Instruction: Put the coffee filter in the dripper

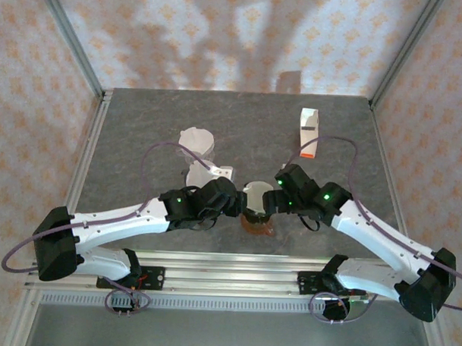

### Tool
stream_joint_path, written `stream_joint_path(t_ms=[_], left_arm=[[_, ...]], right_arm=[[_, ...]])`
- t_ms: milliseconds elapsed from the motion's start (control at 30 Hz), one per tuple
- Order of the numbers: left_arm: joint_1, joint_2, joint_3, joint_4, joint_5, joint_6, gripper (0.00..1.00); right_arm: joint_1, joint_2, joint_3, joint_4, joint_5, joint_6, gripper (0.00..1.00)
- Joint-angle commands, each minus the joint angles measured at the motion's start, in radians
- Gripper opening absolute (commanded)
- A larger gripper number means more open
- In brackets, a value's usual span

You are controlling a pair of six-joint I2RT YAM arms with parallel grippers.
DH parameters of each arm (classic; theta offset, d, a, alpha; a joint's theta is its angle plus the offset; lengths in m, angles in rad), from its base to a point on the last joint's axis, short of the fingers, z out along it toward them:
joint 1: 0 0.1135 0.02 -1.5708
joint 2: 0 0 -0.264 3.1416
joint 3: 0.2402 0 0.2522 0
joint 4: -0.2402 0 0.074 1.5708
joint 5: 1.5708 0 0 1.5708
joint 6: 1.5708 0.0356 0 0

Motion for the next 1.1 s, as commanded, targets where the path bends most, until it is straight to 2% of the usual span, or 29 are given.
stream_joint_path(t_ms=[0, 233, 467, 1067], left_arm=[[0.009, 0.0, -0.002, -0.035, -0.015, -0.013, 0.44], [0.009, -0.003, -0.005, -0.03, -0.012, -0.014, 0.45], [0.008, 0.002, -0.005, -0.028, -0.011, -0.012, 0.45], [0.011, 0.007, -0.005, -0.022, -0.012, -0.018, 0.46]], right_arm=[[-0.008, -0.014, -0.017, -0.037, 0.046, 0.015, 0.91], [-0.009, -0.003, 0.001, -0.008, 0.026, 0.005, 0.91], [-0.007, -0.034, 0.026, 0.057, -0.075, -0.016, 0.91], [0.045, -0.143, -0.071, 0.047, -0.14, 0.056, 0.86]])
